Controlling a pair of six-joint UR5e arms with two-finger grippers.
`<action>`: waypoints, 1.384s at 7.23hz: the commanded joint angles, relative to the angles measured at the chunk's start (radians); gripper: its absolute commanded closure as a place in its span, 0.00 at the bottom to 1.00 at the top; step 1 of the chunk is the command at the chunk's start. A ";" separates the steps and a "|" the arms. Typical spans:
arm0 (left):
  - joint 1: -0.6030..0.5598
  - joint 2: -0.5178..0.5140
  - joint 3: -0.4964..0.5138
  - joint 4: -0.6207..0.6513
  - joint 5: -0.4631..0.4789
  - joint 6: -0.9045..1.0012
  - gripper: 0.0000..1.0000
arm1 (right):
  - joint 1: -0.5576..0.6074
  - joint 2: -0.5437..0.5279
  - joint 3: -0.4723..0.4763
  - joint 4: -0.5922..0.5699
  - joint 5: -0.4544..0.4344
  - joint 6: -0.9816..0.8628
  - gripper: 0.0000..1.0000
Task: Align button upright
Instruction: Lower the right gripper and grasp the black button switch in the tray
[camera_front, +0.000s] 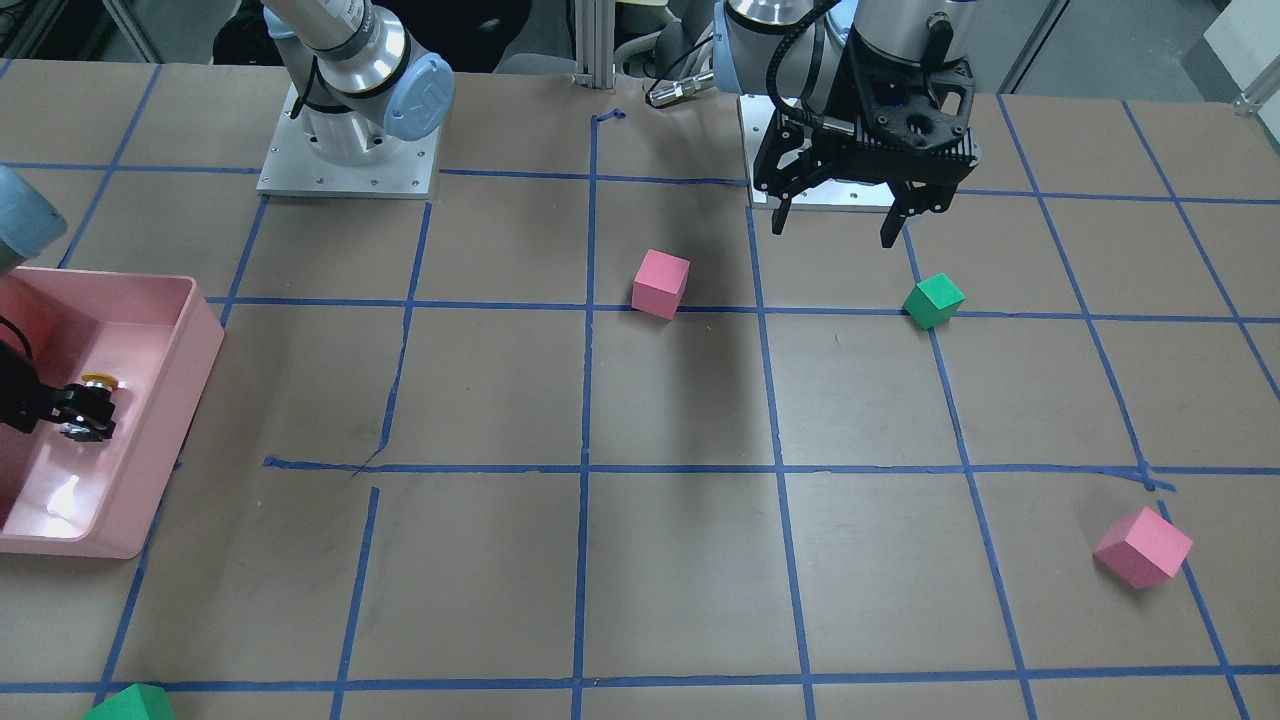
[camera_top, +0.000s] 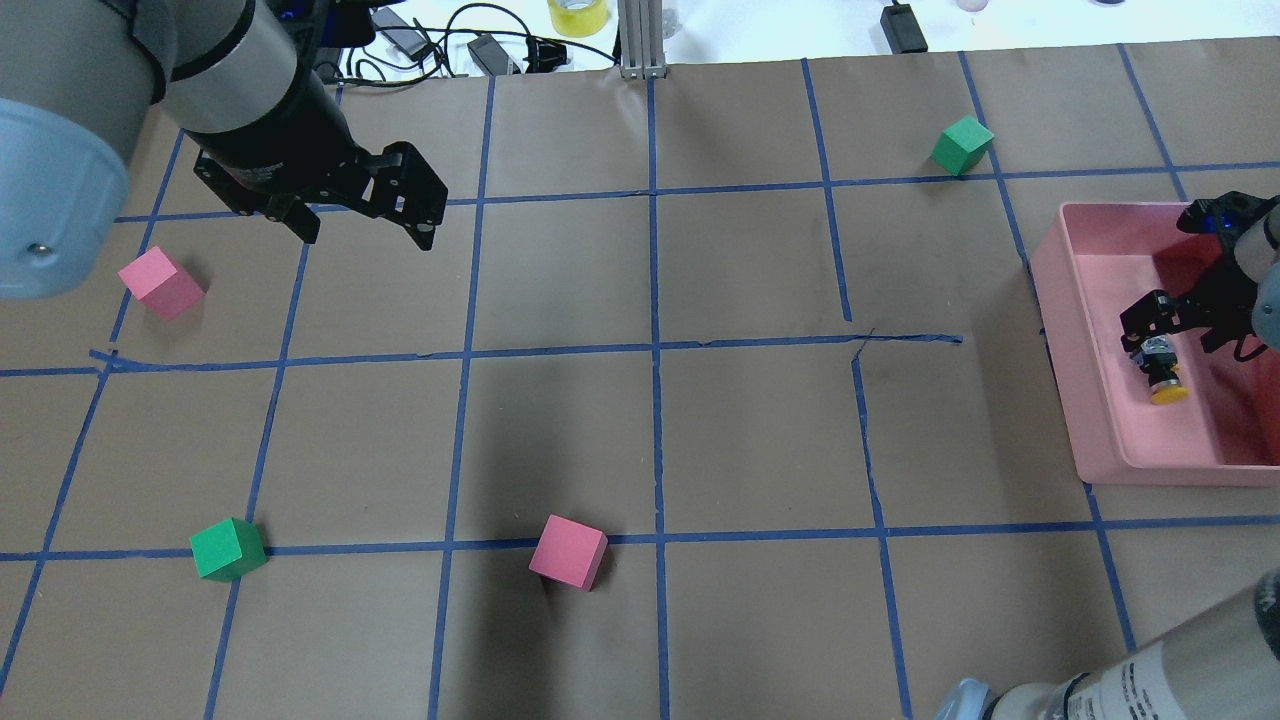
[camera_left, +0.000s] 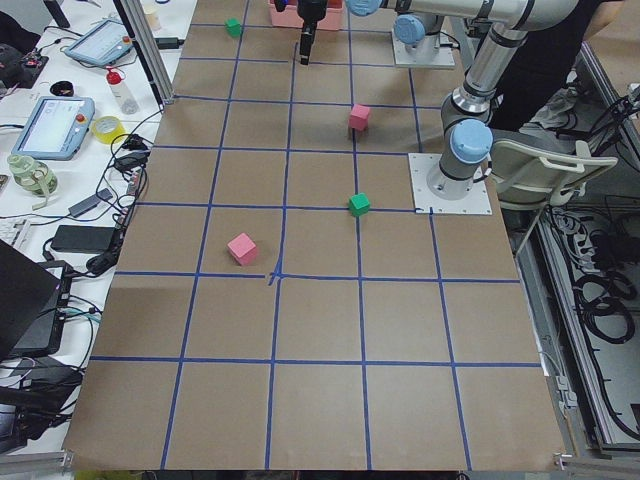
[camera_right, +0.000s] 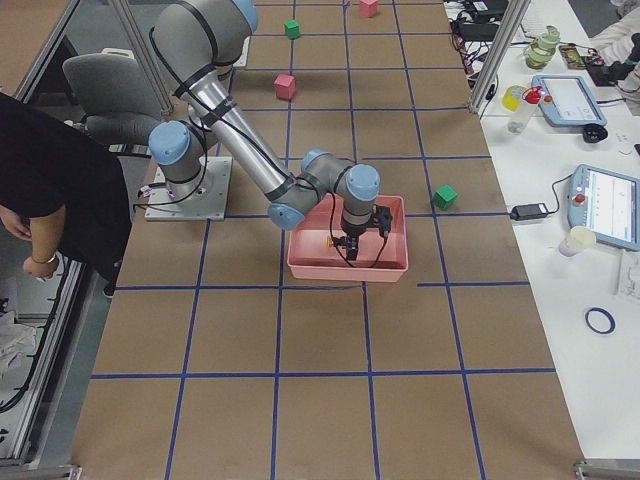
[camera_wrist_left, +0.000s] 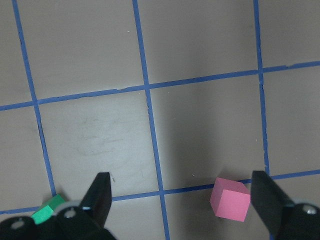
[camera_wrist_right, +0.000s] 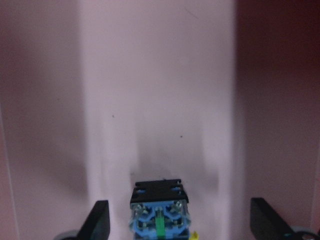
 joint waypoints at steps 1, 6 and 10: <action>0.000 -0.001 0.000 0.000 0.000 0.000 0.00 | 0.000 0.012 0.002 -0.014 0.002 0.000 0.00; 0.000 0.000 0.000 0.000 0.000 0.000 0.00 | 0.000 0.004 -0.001 0.024 -0.011 -0.005 1.00; 0.000 0.000 0.000 0.000 0.000 0.000 0.00 | 0.012 -0.049 -0.059 0.082 -0.011 -0.018 1.00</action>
